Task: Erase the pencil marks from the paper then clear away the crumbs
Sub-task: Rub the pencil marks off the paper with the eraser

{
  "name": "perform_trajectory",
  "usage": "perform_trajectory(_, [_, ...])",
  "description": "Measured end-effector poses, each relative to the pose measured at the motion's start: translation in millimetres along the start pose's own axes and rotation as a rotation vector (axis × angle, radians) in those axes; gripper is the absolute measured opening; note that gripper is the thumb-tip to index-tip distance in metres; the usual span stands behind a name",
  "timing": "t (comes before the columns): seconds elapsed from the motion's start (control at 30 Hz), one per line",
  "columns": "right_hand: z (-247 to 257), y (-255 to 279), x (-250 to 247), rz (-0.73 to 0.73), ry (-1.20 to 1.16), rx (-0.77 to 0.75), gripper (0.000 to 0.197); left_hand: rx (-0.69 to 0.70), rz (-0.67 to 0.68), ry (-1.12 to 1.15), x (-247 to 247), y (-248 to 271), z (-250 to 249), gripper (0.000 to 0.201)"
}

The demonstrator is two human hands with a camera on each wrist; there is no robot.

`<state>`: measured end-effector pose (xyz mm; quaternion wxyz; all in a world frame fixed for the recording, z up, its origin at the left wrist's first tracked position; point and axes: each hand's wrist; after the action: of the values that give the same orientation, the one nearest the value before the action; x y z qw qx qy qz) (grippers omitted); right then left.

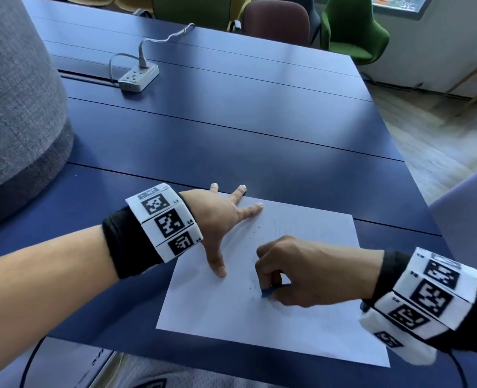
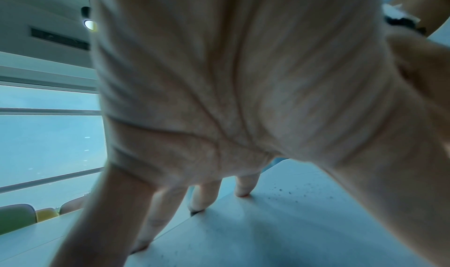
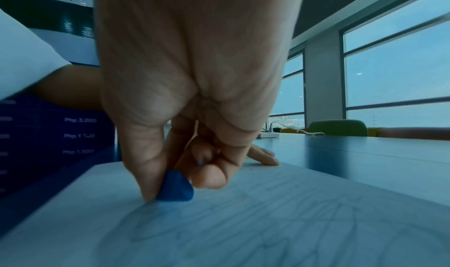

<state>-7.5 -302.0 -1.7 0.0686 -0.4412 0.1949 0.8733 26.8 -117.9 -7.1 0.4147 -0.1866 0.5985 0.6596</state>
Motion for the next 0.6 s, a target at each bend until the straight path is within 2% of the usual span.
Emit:
perform_trajectory(0.07, [-3,-4,-4,-0.025,0.012,0.02,0.011,0.0,-0.002,-0.004,1,-1,0,0.142])
perform_trajectory(0.17, [-14,-6,-5,-0.166,0.059,0.055,0.009,0.003,-0.002,-0.009,2,-3,1,0.143])
perform_trajectory(0.33, [0,7,1,0.026,-0.034,0.004,0.007,0.0,-0.004,-0.002,0,0,0,0.143])
perform_trajectory(0.47, [-19,0,-7,-0.159,0.047,0.084,0.006,0.006,-0.005,0.0,1,-2,1,0.142])
perform_trajectory(0.5, [-19,0,-6,-0.158,0.042,0.086,0.005,0.007,-0.006,0.0,1,-2,1,0.143])
perform_trajectory(0.6, [-10,1,-6,-0.01,-0.026,0.062,0.007,0.01,-0.015,-0.005,1,-2,1,0.143])
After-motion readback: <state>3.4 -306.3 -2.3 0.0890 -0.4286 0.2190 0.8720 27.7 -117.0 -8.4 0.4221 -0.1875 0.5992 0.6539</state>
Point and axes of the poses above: each hand's wrist, its own y-axis away from the middle knuckle, its own x-axis out of the palm, z = x × y, and after that the axes turned 12 degrees about -x, right-handed
